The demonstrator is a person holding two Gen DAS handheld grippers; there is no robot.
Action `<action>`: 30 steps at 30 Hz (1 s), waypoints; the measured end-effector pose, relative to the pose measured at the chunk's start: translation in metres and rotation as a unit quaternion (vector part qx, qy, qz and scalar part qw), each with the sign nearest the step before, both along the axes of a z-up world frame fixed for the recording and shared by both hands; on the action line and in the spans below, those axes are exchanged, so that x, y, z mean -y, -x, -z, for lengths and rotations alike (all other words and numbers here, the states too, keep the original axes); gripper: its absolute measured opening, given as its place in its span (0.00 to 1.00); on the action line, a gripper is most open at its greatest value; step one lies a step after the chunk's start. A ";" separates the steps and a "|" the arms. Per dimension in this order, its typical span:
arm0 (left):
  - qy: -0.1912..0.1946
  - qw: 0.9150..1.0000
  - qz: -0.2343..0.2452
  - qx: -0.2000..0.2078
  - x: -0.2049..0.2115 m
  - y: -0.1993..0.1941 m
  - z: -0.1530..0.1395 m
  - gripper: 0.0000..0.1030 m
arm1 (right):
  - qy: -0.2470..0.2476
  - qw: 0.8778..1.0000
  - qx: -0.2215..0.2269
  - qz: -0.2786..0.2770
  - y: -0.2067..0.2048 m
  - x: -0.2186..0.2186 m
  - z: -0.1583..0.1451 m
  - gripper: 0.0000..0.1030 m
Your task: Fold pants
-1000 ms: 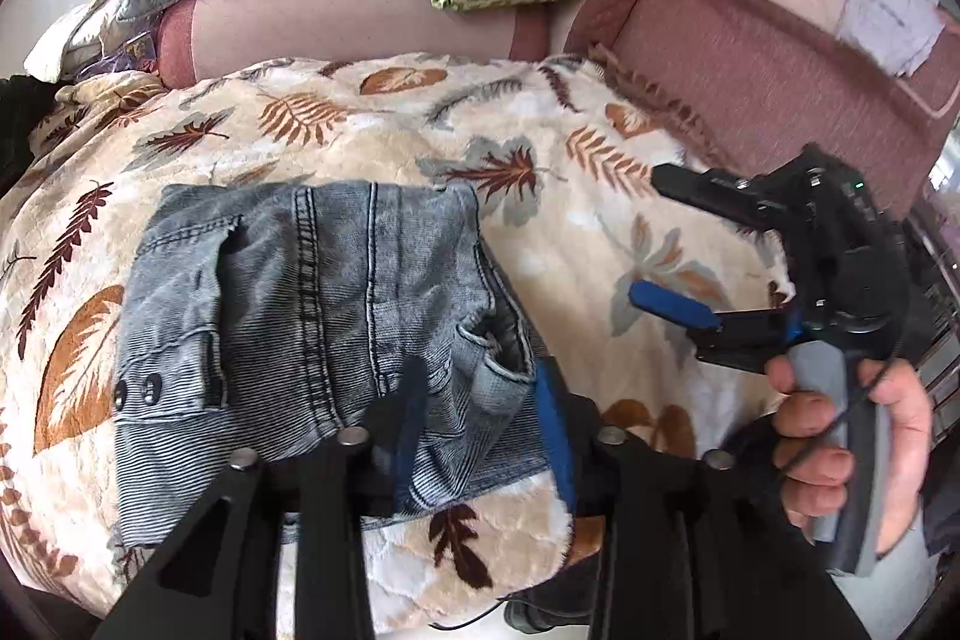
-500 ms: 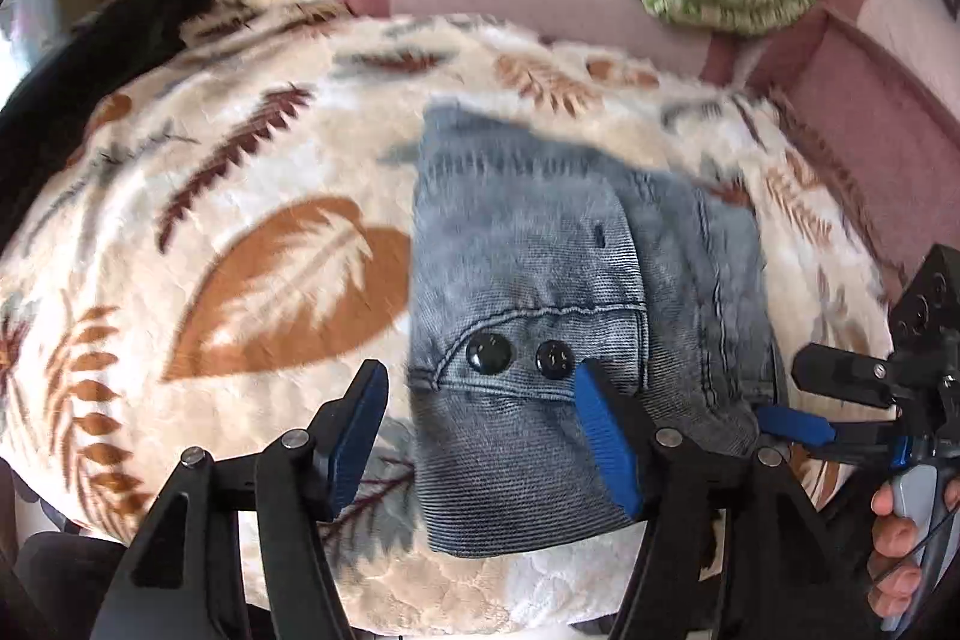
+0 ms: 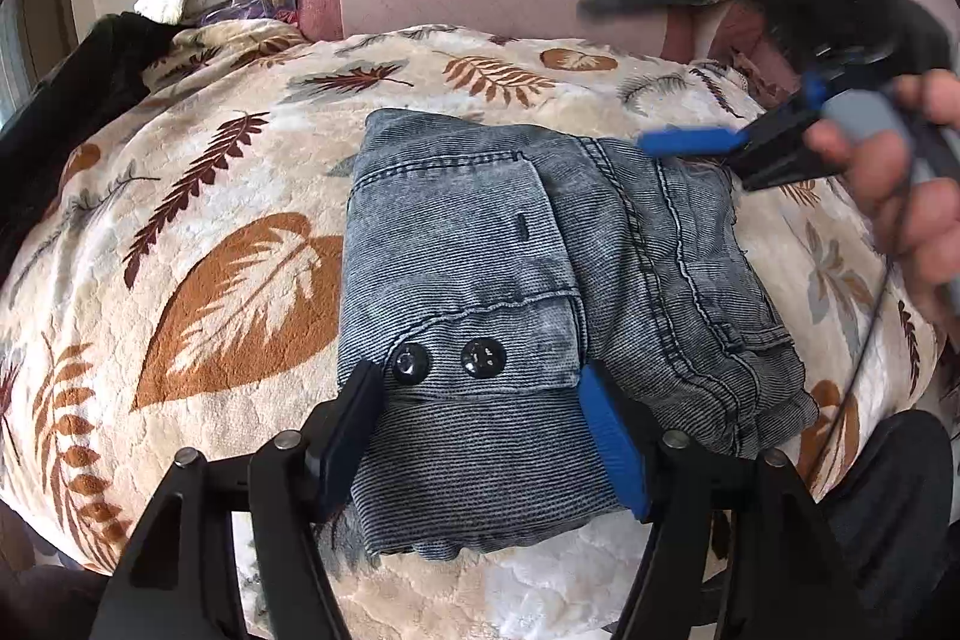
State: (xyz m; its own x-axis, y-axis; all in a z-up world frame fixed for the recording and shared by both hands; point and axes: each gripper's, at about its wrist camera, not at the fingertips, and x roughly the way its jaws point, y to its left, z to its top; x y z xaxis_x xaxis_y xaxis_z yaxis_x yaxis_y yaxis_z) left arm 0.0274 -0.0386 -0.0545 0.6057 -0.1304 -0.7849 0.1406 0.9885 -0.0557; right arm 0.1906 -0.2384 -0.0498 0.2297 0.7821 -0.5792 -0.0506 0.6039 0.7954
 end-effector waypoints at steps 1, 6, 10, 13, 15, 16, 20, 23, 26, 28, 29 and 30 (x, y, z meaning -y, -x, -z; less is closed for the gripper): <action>-0.006 1.000 0.006 0.004 0.003 0.001 0.000 0.70 | 0.020 0.999 -0.040 0.005 -0.008 0.000 0.027 0.79; 0.021 1.000 0.005 0.019 -0.006 0.007 -0.008 0.70 | 0.026 0.999 -0.025 0.018 -0.001 0.004 0.020 0.70; 0.101 0.992 -0.021 0.071 -0.034 0.017 -0.039 0.72 | 0.080 0.996 0.032 0.011 0.014 0.008 -0.007 0.81; 0.123 0.992 -0.019 0.021 -0.039 0.001 -0.025 0.72 | 0.172 0.984 -0.053 0.009 0.011 0.018 0.038 0.88; 0.135 0.990 -0.031 -0.021 -0.046 -0.001 -0.006 0.72 | 0.196 0.980 -0.028 -0.005 0.009 0.008 0.017 0.87; 0.161 0.986 -0.046 -0.012 -0.056 0.004 -0.005 0.72 | 0.195 0.981 -0.007 -0.017 0.006 -0.001 0.000 0.87; 0.270 0.958 -0.091 0.019 -0.100 0.010 -0.016 0.72 | 0.233 0.967 0.067 -0.082 -0.017 -0.059 -0.066 0.87; 0.345 0.933 -0.096 -0.029 -0.115 -0.001 0.007 0.72 | 0.315 0.932 0.078 -0.159 -0.051 -0.130 -0.080 0.87; 0.376 0.919 -0.099 -0.067 -0.114 -0.008 0.028 0.70 | 0.394 0.889 0.052 -0.226 -0.075 -0.189 -0.058 0.86; 0.387 0.915 -0.092 -0.073 -0.112 -0.012 0.030 0.70 | 0.432 0.863 0.035 -0.261 -0.081 -0.216 -0.039 0.85; 0.385 0.916 -0.087 -0.071 -0.111 -0.014 0.029 0.70 | 0.452 0.847 0.034 -0.277 -0.082 -0.226 -0.030 0.83; 0.380 0.919 -0.085 -0.067 -0.109 -0.015 0.028 0.70 | 0.470 0.834 0.031 -0.287 -0.083 -0.235 -0.021 0.81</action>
State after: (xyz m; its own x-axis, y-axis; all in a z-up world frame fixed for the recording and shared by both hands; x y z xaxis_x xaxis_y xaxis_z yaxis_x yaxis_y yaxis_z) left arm 0.0422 0.0703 -0.0825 0.5719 -0.5840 -0.5761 -0.0712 0.6643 -0.7440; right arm 0.2735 -0.0031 -0.0290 0.0262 -0.0196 -0.9995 -0.5695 0.8214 -0.0311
